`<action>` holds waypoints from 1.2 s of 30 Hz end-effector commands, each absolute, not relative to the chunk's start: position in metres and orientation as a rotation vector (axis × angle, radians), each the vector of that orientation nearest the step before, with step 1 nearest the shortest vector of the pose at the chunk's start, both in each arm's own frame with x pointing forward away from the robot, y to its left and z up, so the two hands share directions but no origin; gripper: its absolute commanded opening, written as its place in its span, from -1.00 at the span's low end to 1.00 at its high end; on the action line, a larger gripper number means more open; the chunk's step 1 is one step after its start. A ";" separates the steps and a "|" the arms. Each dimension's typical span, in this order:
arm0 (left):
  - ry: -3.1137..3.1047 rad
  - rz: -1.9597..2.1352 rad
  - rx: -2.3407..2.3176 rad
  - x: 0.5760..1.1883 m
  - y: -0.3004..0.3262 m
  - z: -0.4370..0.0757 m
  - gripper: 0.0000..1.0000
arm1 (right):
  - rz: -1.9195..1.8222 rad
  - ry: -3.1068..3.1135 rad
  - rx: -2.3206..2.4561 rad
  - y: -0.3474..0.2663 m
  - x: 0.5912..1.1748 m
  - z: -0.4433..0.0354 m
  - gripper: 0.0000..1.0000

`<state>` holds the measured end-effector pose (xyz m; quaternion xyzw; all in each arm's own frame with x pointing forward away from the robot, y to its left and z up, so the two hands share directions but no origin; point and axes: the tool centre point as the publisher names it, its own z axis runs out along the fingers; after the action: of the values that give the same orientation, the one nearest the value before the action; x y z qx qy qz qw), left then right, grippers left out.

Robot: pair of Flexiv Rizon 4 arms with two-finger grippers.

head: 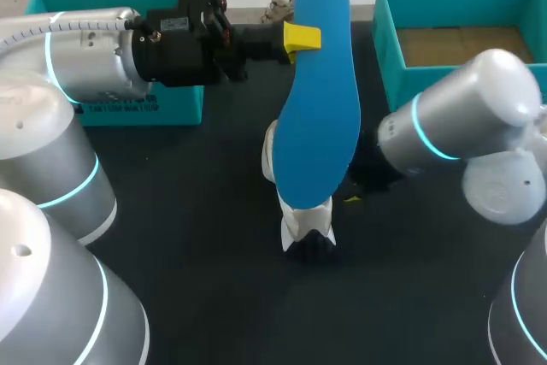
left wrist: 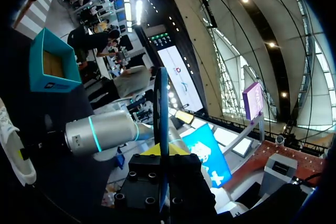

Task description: Take the shoe out of the shoebox, open the shoe tongue, remove and reinsert the insole, then place the shoe into the shoebox

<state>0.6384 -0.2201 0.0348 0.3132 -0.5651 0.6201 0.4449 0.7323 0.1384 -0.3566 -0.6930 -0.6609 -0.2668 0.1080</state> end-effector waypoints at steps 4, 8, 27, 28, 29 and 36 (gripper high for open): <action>-1.401 1.538 0.778 0.637 -0.220 0.033 -1.00 | -0.815 -1.926 -2.010 0.127 0.727 -0.352 1.00; -1.401 1.538 0.778 0.637 -0.220 0.033 -1.00 | -0.815 -1.926 -2.010 0.127 0.727 -0.352 1.00; -1.401 1.538 0.778 0.637 -0.220 0.033 -1.00 | -1.195 -1.534 -1.452 0.132 0.744 -0.245 1.00; -1.401 1.538 0.778 0.637 -0.220 0.033 -1.00 | -1.198 -1.523 -1.425 0.132 0.744 -0.243 1.00; -1.401 1.538 0.778 0.637 -0.220 0.033 -1.00 | -1.207 -1.508 -1.409 0.131 0.745 -0.239 1.00; -1.401 1.538 0.778 0.637 -0.220 0.033 -1.00 | -1.226 -1.452 -1.323 0.123 0.743 -0.221 1.00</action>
<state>0.6384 -0.2201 0.0348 0.3132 -0.5652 0.6201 0.4449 0.7470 0.1327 -0.2225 -0.5542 -0.5981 -0.4498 0.3645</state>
